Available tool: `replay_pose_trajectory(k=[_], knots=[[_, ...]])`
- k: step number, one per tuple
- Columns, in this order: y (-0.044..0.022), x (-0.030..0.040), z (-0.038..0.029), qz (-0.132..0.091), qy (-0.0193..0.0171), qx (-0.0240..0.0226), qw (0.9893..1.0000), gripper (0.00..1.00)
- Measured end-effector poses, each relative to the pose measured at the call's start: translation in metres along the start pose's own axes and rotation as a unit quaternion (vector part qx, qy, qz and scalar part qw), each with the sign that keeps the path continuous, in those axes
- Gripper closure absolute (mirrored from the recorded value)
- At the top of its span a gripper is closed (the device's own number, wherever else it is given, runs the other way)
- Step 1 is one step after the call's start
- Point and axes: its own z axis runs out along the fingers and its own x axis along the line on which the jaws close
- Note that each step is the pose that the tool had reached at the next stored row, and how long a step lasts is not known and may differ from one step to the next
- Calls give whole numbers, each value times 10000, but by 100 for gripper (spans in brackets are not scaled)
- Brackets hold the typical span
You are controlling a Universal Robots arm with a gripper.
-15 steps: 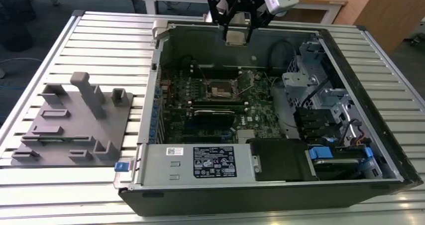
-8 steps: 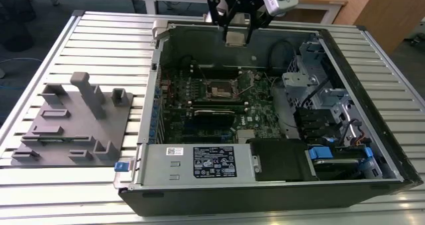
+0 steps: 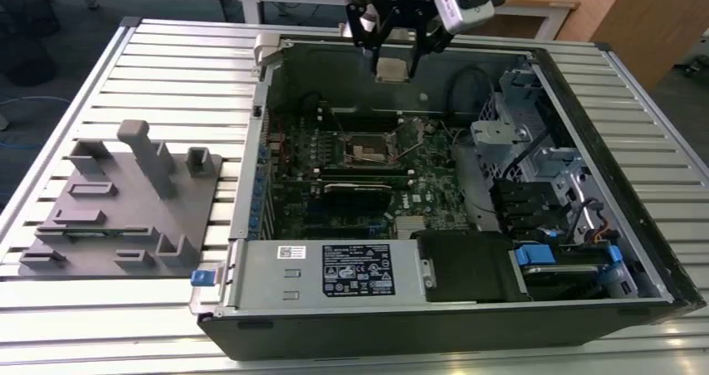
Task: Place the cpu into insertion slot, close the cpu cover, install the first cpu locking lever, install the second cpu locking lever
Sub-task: 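Place the cpu into insertion slot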
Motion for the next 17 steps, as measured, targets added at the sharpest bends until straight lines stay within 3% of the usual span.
replay_pose_trajectory(k=[17], knots=[[-6, -1, 64, 0, 0, -1, 10000, 46]])
